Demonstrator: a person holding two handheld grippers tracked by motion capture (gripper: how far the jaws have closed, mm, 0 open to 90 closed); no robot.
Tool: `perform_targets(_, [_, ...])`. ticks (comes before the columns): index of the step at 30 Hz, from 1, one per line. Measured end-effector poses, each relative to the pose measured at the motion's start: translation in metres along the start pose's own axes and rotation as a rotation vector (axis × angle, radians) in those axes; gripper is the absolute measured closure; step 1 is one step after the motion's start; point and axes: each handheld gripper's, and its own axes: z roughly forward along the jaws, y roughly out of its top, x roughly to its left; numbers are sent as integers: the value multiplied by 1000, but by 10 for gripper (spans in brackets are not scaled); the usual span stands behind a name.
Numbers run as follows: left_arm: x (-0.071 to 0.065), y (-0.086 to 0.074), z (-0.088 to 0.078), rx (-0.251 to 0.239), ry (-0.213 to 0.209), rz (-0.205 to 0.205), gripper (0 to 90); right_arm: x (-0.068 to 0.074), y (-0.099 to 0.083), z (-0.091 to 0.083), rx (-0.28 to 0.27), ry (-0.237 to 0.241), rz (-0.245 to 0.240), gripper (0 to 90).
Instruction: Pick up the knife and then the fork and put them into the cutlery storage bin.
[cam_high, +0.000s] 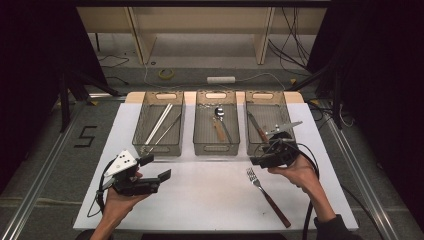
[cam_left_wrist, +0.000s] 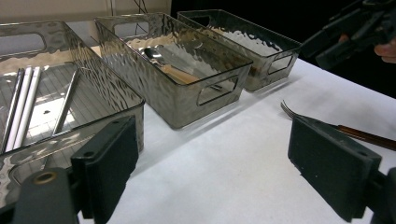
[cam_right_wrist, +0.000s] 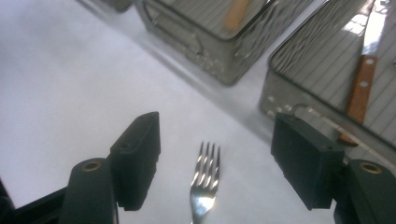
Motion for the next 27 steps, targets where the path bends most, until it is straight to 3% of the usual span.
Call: perform_targets(27, [0, 0, -2, -1, 2, 0, 157, 20, -50, 0, 173, 5, -35, 323])
